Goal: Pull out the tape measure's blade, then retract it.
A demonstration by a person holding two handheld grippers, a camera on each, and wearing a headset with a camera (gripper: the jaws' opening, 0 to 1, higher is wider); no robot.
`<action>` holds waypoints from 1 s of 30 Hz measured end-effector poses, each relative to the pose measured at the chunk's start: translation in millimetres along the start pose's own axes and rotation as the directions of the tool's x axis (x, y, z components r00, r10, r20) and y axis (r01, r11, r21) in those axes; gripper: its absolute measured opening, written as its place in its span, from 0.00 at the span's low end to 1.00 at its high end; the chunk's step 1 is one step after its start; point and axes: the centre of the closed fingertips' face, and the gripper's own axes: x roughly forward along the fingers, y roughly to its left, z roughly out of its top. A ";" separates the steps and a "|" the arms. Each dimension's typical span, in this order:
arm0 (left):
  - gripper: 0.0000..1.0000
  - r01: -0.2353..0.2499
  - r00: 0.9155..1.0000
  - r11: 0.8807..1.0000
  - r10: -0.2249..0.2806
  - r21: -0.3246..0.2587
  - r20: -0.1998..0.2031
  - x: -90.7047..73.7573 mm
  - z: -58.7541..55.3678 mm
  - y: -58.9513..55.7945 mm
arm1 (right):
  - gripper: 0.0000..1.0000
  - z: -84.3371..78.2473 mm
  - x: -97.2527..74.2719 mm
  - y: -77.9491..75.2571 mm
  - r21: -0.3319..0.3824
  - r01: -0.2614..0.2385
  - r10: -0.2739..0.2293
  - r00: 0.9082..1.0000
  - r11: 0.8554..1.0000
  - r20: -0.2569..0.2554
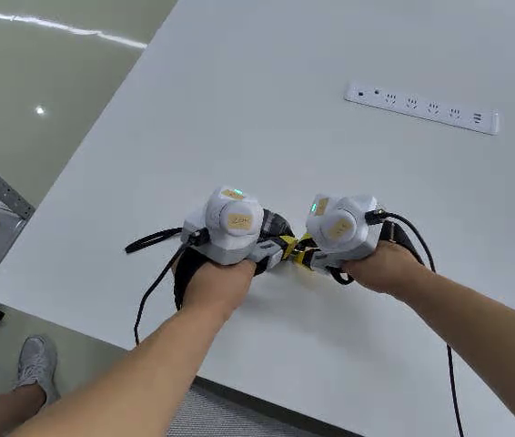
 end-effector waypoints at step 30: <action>0.58 0.019 1.000 1.000 -0.019 0.001 -0.002 -0.5 -0.4 -0.4 | 0.14 2.4 1.8 1.6 0.018 0.007 -0.007 1.000 1.000 0.000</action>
